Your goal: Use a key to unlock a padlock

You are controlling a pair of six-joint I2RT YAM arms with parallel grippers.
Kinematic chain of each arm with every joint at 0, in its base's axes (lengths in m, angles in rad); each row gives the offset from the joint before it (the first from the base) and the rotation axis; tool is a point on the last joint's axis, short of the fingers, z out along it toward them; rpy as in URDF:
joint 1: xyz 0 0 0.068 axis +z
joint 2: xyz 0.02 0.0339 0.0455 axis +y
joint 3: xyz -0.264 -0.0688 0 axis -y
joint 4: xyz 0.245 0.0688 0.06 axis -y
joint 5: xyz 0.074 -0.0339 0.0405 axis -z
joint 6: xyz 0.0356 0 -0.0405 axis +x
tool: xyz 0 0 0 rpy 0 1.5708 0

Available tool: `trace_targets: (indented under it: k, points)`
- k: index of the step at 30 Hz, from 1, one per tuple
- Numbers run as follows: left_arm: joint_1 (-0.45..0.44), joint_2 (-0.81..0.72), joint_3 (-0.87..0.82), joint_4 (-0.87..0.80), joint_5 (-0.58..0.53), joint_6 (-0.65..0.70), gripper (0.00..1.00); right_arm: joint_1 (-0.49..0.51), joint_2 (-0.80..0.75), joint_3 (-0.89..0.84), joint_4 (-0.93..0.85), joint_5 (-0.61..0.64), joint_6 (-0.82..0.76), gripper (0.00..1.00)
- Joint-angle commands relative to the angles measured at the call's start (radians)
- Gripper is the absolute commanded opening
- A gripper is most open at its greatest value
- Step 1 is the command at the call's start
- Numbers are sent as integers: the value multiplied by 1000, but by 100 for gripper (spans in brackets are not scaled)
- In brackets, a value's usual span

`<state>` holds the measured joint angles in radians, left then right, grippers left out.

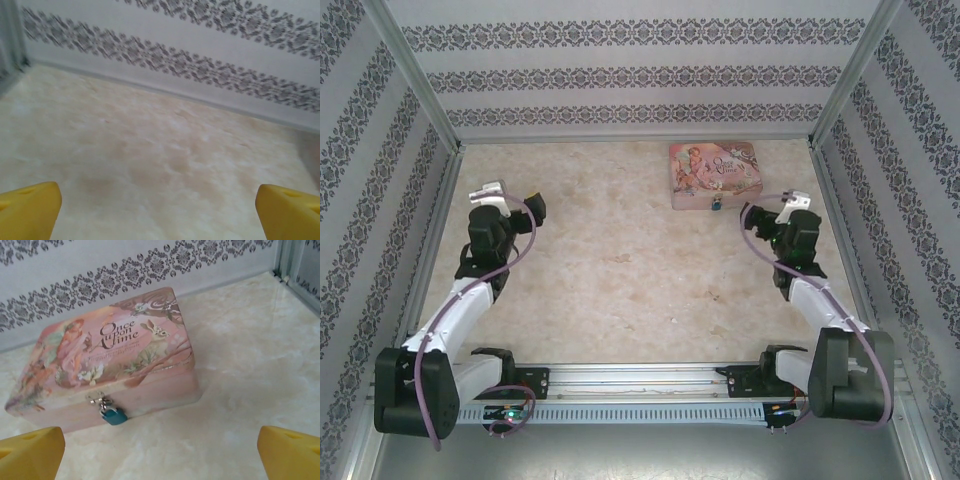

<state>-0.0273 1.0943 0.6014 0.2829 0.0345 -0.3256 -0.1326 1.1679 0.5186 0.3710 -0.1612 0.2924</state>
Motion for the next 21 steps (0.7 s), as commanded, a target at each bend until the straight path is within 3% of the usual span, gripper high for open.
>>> trace_targets:
  k: [1,5,12,21]
  points:
    - [-24,55,70,-204,154,-176,100,-56,63,135,-177,-205,136,98]
    - [-111,164,149,-189,193,-253,100,-103,195,270,-222,-330,221,98]
    - [-303,461,364,-105,210,-319,100,-126,391,432,-213,-319,263,98]
    - [-406,860,777,-164,312,-351,100,-131,593,596,-238,-364,266,98]
